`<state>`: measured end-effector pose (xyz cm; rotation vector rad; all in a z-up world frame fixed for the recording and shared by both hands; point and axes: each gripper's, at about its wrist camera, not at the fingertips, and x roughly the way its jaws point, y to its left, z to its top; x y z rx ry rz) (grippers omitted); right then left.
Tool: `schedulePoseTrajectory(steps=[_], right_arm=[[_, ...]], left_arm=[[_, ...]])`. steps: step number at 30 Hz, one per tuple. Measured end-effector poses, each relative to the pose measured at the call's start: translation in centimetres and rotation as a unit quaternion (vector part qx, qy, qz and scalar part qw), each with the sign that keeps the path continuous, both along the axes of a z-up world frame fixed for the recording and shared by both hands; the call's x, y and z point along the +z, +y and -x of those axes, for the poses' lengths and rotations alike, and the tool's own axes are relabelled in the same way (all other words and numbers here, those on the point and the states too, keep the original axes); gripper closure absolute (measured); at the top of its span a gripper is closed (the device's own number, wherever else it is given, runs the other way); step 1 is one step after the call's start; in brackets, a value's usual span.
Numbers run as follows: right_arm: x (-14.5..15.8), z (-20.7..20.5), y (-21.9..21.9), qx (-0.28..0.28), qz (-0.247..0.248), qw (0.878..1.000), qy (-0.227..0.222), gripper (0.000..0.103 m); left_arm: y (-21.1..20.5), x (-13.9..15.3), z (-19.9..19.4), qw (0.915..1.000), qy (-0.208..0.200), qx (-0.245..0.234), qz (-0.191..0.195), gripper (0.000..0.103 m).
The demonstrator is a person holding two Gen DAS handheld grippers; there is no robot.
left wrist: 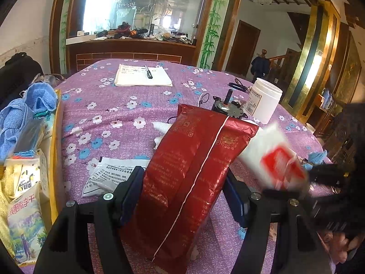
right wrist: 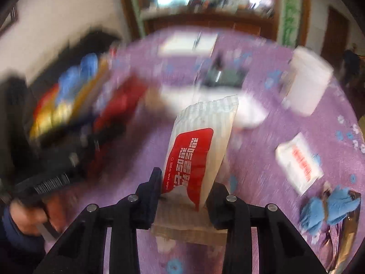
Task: Organize soft objects
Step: 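Grasp the white wipe pack with the right tool while the left tool lifts the red bag, then lift the wipe pack with the right tool while the left tool holds the red bag up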
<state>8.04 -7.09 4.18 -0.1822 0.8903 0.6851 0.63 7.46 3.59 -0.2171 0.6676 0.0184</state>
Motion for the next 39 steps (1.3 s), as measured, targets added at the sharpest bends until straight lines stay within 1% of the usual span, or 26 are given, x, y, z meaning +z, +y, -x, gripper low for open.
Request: schedulePoseTrajectory(steps=[1, 3, 5, 7, 11, 14, 15, 16, 17, 20, 22, 23, 24, 25, 26, 27, 29, 30, 33, 35, 36, 39], right_arm=[[0.8, -0.1, -1.0, -0.018, -0.027, 0.999, -0.029, 0.065], [1.5, -0.4, -2.3, -0.036, -0.047, 0.997, -0.044, 0.065], [2.0, -0.7, -3.7, -0.045, -0.087, 0.995, -0.038, 0.064], [2.0, -1.0, -4.1, -0.048, -0.108, 0.993, -0.029, 0.064], [1.9, -0.7, -3.9, -0.041, -0.119, 0.992, -0.023, 0.064], [1.8, 0.1, -3.4, -0.037, -0.113, 0.992, -0.035, 0.064], [1.9, 0.4, -3.4, -0.036, -0.113, 0.992, -0.039, 0.064], [1.9, 0.5, -3.4, -0.037, -0.114, 0.992, -0.042, 0.064], [1.9, 0.7, -3.4, -0.035, -0.116, 0.992, -0.042, 0.064], [1.9, 0.6, -3.3, -0.037, -0.117, 0.991, -0.045, 0.064], [1.7, 0.6, -3.4, -0.037, -0.116, 0.992, -0.039, 0.064], [1.6, 0.6, -3.5, -0.039, -0.116, 0.992, -0.038, 0.064], [1.5, 0.5, -3.5, -0.04, -0.115, 0.992, -0.037, 0.064], [1.5, 0.4, -3.6, -0.042, -0.115, 0.992, -0.036, 0.064], [1.5, 0.3, -3.7, -0.044, -0.116, 0.992, -0.036, 0.064], [1.5, 0.3, -3.9, -0.045, -0.117, 0.991, -0.037, 0.064], [1.5, 0.0, -4.2, -0.05, -0.121, 0.991, -0.034, 0.064], [1.5, -0.2, -4.4, -0.051, -0.123, 0.991, -0.03, 0.064], [1.6, -0.5, -5.1, -0.054, -0.135, 0.989, -0.022, 0.064], [1.8, -0.5, -5.2, -0.052, -0.141, 0.988, -0.021, 0.064], [1.9, -0.4, -5.3, -0.051, -0.143, 0.988, -0.023, 0.064], [2.2, 0.0, -5.3, -0.046, -0.149, 0.987, -0.025, 0.064]], left_arm=[[0.0, 0.1, 0.0, 1.0, -0.002, 0.0, 0.0, 0.036], [0.0, 0.1, 0.1, 1.0, -0.005, 0.001, -0.001, 0.036], [-0.2, 0.4, 0.3, 0.9999, -0.015, 0.001, -0.006, 0.037], [-0.6, 0.9, 0.7, 0.9994, -0.029, 0.001, -0.019, 0.037], [-1.1, 1.7, 1.5, 0.9976, -0.059, 0.004, -0.036, 0.038], [-1.4, 2.2, 2.0, 0.9955, -0.075, 0.013, -0.056, 0.039], [-1.6, 2.3, 2.1, 0.9944, -0.08, 0.019, -0.067, 0.041], [-1.7, 2.4, 2.2, 0.9934, -0.085, 0.022, -0.073, 0.05], [-1.9, 2.6, 2.4, 0.992, -0.092, 0.025, -0.083, 0.053], [-2.5, 3.0, 2.8, 0.9887, -0.108, 0.024, -0.102, 0.054], [-2.6, 2.5, 2.1, 0.9912, -0.089, 0.011, -0.098, 0.054], [-2.3, 2.4, 1.8, 0.9929, -0.079, 0.008, -0.088, 0.054], [-2.0, 2.4, 1.8, 0.9938, -0.078, 0.008, -0.079, 0.053], [-1.5, 2.4, 1.6, 0.9951, -0.073, 0.008, -0.065, 0.04], [-1.1, 2.2, 1.4, 0.9965, -0.063, 0.008, -0.054, 0.03], [-0.8, 1.9, 1.0, 0.9983, -0.046, 0.004, -0.037, 0.018], [-0.4, 1.3, 0.1, 0.9998, -0.014, -0.006, -0.014, 0.017], [-0.5, 1.1, -0.5, 0.9998, 0.001, -0.013, -0.013, 0.017], [-1.2, 0.3, -2.0, 0.9985, 0.041, -0.018, -0.031, 0.017], [-1.1, -0.2, -3.1, 0.9971, 0.063, -0.011, -0.042, 0.017], [-0.7, -0.5, -3.7, 0.9965, 0.075, -0.006, -0.037, 0.017], [1.0, -1.8, -5.7, 0.9941, 0.108, 0.009, -0.009, 0.017]])
